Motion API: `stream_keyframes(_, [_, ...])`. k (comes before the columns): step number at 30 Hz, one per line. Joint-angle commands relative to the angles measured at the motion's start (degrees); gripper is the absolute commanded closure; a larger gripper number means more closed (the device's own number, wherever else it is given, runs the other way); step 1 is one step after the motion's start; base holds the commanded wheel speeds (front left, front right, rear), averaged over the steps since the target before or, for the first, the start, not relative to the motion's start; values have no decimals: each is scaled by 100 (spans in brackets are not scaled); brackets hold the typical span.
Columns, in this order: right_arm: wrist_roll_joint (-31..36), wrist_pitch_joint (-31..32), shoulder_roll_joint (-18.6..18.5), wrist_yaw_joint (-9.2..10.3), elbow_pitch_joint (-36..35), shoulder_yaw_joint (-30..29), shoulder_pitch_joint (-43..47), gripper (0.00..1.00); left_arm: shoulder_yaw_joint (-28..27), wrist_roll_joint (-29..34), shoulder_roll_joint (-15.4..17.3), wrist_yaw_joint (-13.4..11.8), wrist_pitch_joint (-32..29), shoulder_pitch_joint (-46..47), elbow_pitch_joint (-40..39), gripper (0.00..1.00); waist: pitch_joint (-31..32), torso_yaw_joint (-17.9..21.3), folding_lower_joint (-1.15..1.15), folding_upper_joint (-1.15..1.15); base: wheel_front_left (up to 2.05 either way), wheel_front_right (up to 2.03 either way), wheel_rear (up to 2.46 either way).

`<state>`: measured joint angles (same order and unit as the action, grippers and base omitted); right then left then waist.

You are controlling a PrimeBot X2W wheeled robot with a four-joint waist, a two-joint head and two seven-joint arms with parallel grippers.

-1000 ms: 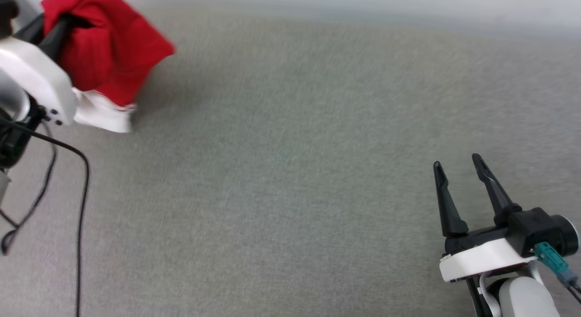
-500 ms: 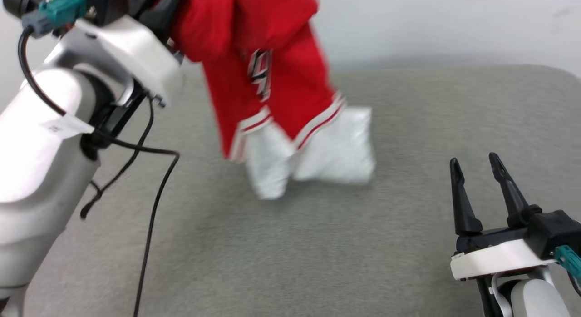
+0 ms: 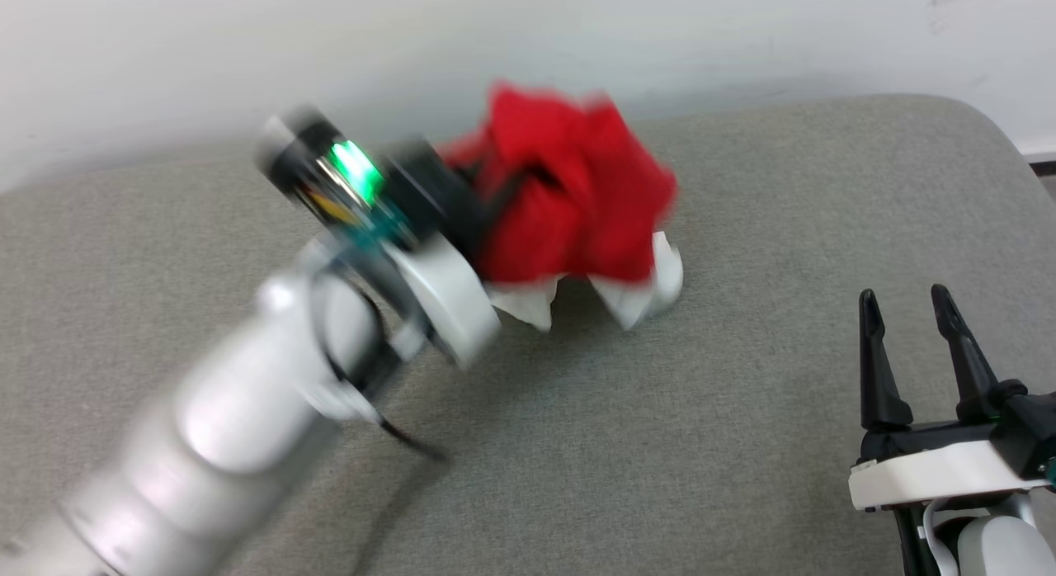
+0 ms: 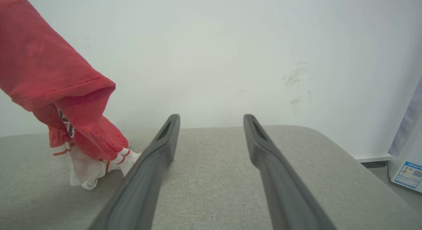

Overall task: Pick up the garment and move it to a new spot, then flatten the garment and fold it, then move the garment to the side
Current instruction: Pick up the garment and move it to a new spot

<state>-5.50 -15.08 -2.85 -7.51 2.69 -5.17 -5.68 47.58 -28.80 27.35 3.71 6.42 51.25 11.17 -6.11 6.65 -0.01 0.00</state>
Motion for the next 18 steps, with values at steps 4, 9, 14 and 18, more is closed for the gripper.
stream_keyframes(4, [74,-14,-6,5,82,-41,60,0,805,65,-646,78,136,-905,177,100,100,-161,1,0,0,0,0])
stream_keyframes(9, [138,-13,-6,5,154,-117,46,0,1494,112,-1198,173,132,-1447,440,100,168,-279,1,0,0,0,0])
stream_keyframes(14, [193,-13,-7,4,238,-81,49,0,2138,37,-1760,267,-46,-1849,1004,100,243,-375,1,0,0,0,0])
stream_keyframes(18, [193,-13,-6,4,287,-64,108,0,2306,-22,-1985,309,-87,-2030,1426,0,321,-433,1,0,0,0,0])
